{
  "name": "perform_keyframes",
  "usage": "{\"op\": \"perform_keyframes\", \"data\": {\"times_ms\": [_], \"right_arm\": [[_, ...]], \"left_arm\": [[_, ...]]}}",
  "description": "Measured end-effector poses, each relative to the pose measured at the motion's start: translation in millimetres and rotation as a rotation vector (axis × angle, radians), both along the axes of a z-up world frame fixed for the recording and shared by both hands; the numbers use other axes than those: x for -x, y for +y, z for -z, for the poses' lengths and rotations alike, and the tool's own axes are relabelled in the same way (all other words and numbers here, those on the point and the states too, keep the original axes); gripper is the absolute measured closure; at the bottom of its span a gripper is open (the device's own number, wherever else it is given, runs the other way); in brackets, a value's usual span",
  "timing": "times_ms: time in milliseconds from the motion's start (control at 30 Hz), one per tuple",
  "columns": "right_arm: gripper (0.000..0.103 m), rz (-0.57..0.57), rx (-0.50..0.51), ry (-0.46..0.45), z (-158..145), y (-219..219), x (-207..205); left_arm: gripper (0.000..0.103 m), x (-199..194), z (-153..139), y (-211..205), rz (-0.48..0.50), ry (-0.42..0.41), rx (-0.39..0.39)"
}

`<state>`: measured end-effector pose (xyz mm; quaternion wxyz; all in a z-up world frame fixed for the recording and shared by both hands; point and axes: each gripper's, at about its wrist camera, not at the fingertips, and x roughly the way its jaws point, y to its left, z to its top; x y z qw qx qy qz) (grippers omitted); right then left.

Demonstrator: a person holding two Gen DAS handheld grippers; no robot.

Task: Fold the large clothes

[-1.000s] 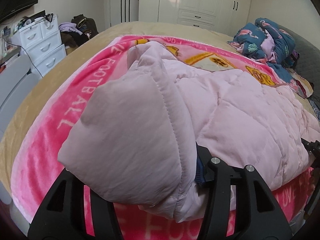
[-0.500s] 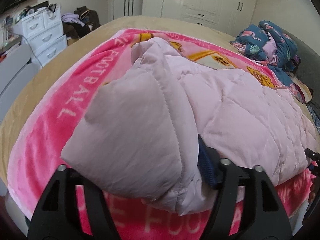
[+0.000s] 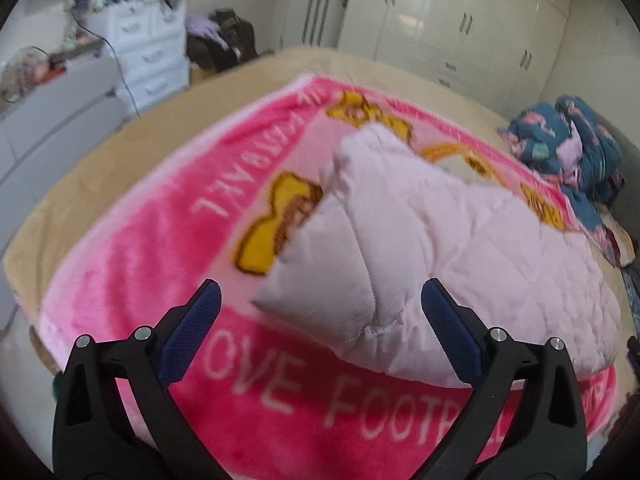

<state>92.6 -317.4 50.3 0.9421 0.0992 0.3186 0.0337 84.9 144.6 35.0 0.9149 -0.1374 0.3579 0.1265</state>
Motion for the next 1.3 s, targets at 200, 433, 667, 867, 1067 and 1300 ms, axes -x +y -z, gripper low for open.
{"op": "perform_keyframes", "data": {"times_ms": [200, 433, 667, 867, 1067, 1300], "right_arm": [[0.004, -0.150, 0.069, -0.116, -33.0, 42.1, 15.4], [0.004, -0.286, 0.088, -0.184, -59.6, 82.1, 45.1], [0.004, -0.346, 0.111, -0.206, -69.0, 106.6, 74.9], [0.004, -0.349, 0.092, -0.213, -66.9, 109.2, 90.8], [0.004, -0.344, 0.070, -0.165, -58.7, 110.8, 86.7], [0.004, -0.352, 0.044, -0.114, -48.6, 115.5, 81.2]], "left_arm": [[0.009, 38.6, -31.2, -23.9, 0.017, -0.093, -0.058], [0.009, 61.6, -46.6, -71.6, 0.132, -0.158, -0.105], [0.009, 74.5, -47.5, -112.1, 0.222, -0.187, -0.103], [0.009, 83.8, -45.8, -129.6, 0.240, -0.218, -0.091], [0.009, 85.6, -39.4, -142.6, 0.274, -0.203, -0.087], [0.009, 83.9, -35.2, -143.7, 0.262, -0.173, -0.090]]}}
